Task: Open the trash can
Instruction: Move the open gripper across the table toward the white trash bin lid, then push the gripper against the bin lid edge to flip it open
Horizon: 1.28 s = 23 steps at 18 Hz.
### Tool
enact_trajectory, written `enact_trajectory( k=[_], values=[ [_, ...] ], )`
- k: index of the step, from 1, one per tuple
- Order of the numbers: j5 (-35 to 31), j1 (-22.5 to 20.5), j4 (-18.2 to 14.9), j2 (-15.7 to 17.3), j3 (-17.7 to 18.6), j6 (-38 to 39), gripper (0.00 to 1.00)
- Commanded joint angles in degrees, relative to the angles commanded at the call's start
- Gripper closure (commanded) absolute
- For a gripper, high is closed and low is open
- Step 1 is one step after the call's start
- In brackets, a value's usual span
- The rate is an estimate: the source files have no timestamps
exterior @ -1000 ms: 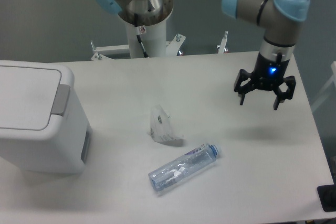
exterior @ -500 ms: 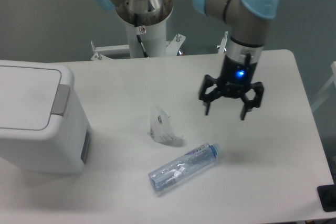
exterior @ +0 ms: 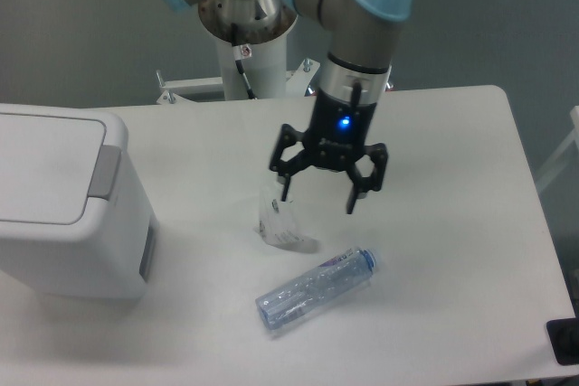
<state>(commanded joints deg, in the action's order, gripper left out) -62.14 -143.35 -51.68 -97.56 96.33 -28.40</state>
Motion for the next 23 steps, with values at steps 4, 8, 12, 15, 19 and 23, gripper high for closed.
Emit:
enact_trajectory(
  k=[4, 8, 12, 15, 19, 23],
  values=[
    [-0.09, 2.81, 0.26, 0.09, -1.59, 2.55, 0.0],
    [-0.09, 6.06, 0.79, 0.97, -1.68, 5.1, 0.0],
    [-0.26, 10.19, 0.79, 2.11, -2.46, 8.27, 0.0],
    [-0.61, 12.65, 0.79, 2.46, -2.12, 9.32, 0.0],
    [-0.97, 14.94, 0.79, 2.64, -1.41, 9.68, 0.0],
    [-1.05, 15.65, 0.88, 2.64, -0.19, 9.68, 0.0]
  ],
)
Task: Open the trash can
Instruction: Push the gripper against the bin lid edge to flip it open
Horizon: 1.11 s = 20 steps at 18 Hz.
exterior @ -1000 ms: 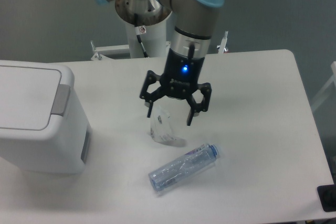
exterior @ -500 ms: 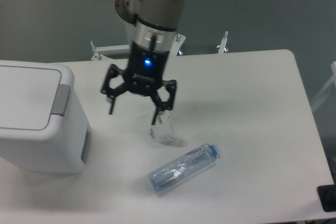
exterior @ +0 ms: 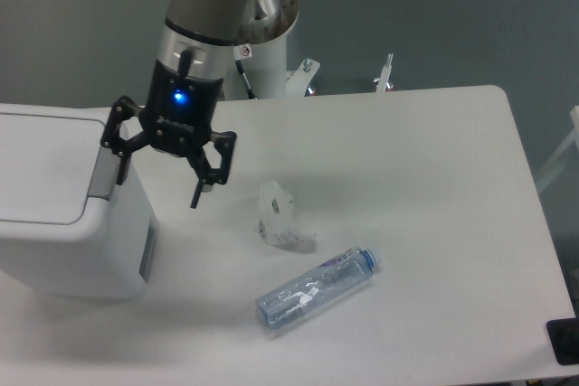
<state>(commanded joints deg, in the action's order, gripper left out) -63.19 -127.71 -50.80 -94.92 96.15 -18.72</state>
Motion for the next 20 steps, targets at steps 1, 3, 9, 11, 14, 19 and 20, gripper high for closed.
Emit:
enact_trajectory(
  k=[1, 3, 9, 11, 14, 19, 20],
  values=[
    [0.0, 0.09, 0.0, 0.0, 0.35, 0.0, 0.0],
    [0.0, 0.44, 0.18, 0.17, 1.05, 0.0, 0.0],
    [0.0, 0.61, 0.18, 0.09, 1.23, 0.09, 0.0],
    [0.0, 0.62, 0.09, 0.09, 1.32, 0.09, 0.0],
    [0.0, 0.62, 0.18, -0.09, 1.41, 0.09, 0.0],
    [0.0, 0.62, 0.09, -0.09, 1.41, 0.09, 0.0],
    [0.0, 0.62, 0.09, -0.09, 1.41, 0.09, 0.0]
  ],
)
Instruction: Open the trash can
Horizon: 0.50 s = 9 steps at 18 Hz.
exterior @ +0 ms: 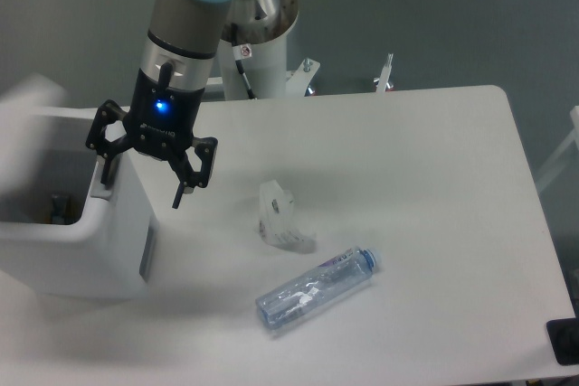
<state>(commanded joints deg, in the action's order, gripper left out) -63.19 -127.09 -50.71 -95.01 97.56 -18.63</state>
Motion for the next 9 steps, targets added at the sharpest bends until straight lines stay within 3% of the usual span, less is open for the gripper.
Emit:
enact_trajectory(
  k=[6, 9],
  values=[
    [-0.09, -0.09, 0.09, 0.26, -1.58, -0.26, 0.0],
    [-0.44, -3.15, 0.26, 0.18, -2.11, -0.97, 0.0]
  ],
)
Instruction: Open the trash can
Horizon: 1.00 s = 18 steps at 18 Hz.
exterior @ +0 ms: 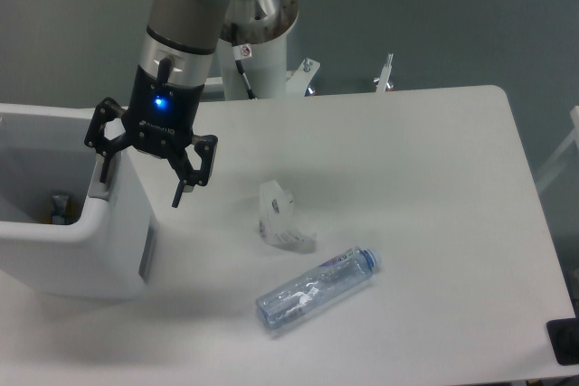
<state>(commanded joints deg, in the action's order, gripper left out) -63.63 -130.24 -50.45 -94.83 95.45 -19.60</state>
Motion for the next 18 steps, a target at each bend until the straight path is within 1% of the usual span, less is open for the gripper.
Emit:
enact_trajectory(
  k=[2, 4, 6, 8, 10, 13, 15, 18],
  values=[
    [-3.41, -4.66, 0.0, 0.09, 0.0, -2.44, 0.0],
    [-9.9, -7.65, -0.09, -0.09, 0.96, -8.41, 0.0],
    [-16.5, -10.73, -0.09, -0.44, 2.63, -12.46, 0.0],
    [-20.55, -13.89, -0.09, -0.88, 4.56, -16.07, 0.0],
    [-21.1, -17.58, -0.09, -2.01, 5.88, -20.46, 0.0],
    [-22.15, -22.94, -0.35, -3.69, 6.59, -29.15, 0.0],
    [-23.29, -24.8, -0.62, -4.48, 6.5, -32.33, 0.0],
    [-23.73, -25.94, -0.88, -5.97, 6.24, -36.02, 0.0]
  ],
)
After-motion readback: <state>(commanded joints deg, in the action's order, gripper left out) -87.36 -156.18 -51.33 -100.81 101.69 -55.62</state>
